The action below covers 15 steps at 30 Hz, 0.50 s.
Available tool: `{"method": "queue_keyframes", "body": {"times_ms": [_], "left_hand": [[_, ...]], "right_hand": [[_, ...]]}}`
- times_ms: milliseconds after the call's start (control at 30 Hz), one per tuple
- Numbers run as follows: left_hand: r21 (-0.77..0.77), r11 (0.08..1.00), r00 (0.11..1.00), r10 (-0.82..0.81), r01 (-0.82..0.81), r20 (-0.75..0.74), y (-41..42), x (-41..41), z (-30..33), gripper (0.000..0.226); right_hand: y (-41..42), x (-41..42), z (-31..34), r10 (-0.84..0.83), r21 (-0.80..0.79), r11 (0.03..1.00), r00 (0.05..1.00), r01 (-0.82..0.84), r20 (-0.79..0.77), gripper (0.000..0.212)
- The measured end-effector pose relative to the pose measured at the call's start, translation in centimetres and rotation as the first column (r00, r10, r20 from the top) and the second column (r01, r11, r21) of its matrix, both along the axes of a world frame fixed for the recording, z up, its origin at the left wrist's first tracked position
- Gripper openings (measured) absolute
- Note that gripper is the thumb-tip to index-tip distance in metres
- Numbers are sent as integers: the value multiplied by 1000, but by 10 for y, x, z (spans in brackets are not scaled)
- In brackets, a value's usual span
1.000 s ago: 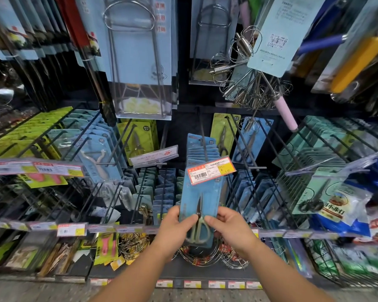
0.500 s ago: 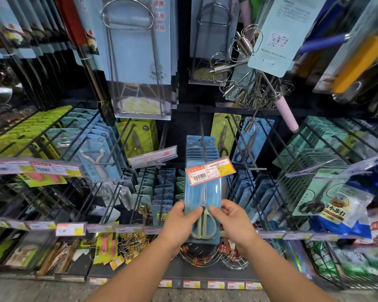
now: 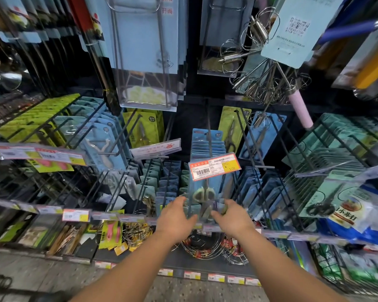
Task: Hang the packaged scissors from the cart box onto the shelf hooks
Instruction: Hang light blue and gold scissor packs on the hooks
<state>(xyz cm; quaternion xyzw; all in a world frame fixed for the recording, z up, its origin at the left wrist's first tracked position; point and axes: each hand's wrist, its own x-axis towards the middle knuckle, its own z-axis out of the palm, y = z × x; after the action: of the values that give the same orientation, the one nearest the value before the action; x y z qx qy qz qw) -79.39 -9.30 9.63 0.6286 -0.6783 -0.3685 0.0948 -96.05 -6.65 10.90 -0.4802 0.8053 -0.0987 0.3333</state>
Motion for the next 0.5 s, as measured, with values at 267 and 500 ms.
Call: {"method": "queue_keyframes", "body": {"times_ms": [267,500], "left_hand": [[72,991,912,-131,112,389,12,24,-2,58],[77,992,914,57,-96,403,43,91,0,66]], "right_hand": [[1,38,-3,458,133,889,863,-438,-214,44],[-5,109,-3,696,140,717,692,-683,-191,40]]}}
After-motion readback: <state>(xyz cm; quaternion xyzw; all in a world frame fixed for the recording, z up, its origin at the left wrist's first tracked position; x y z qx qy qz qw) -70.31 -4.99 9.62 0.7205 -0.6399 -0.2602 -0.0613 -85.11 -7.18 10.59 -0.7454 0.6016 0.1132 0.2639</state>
